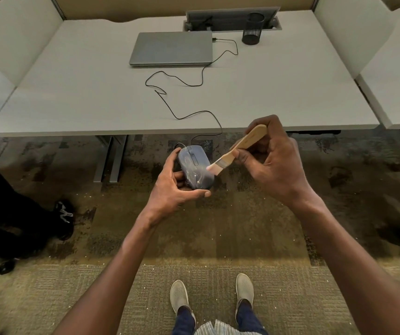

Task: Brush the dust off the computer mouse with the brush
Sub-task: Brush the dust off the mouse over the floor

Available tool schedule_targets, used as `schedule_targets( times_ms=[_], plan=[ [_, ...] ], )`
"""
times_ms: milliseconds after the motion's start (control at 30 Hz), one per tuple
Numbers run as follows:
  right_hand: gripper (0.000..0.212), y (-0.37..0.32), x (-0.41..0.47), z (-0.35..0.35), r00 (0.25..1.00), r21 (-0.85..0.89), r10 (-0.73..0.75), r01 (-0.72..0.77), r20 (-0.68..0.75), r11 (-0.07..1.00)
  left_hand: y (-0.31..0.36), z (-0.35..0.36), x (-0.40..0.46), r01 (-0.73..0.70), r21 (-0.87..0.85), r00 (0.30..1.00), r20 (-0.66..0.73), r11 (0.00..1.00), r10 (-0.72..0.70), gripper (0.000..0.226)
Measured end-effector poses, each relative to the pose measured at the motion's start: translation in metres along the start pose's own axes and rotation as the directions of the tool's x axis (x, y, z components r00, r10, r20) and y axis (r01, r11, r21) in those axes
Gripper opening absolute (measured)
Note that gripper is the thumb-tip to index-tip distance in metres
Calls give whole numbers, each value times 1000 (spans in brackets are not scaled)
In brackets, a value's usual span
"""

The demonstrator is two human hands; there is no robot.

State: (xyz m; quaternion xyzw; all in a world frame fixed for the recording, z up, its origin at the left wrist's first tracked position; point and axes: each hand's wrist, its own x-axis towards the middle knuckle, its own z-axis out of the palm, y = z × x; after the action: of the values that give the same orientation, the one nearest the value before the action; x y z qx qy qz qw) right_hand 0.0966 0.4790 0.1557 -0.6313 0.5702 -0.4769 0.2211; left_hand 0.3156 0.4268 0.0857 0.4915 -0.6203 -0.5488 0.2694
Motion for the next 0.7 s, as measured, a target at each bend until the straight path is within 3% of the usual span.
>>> schedule_targets(
  times_ms=[167, 400, 600, 700],
  plan=[
    [41, 4, -5, 6, 992, 24, 51, -54, 111, 998, 0, 2, -2, -7, -3, 1000, 1, 1000, 7, 126],
    [40, 12, -4, -1, 993, -64, 85, -91, -84, 994, -3, -1, -8, 21, -9, 1000, 17, 1000, -21, 134],
    [42, -1, -4, -2, 979, -10, 50, -49, 196, 999, -5, 1, -9, 22, -8, 999, 29, 1000, -22, 132],
    [43, -4, -1, 4, 967, -33, 34, -26, 253, 999, -4, 3, -8, 13, 10, 999, 34, 1000, -13, 132]
  ],
)
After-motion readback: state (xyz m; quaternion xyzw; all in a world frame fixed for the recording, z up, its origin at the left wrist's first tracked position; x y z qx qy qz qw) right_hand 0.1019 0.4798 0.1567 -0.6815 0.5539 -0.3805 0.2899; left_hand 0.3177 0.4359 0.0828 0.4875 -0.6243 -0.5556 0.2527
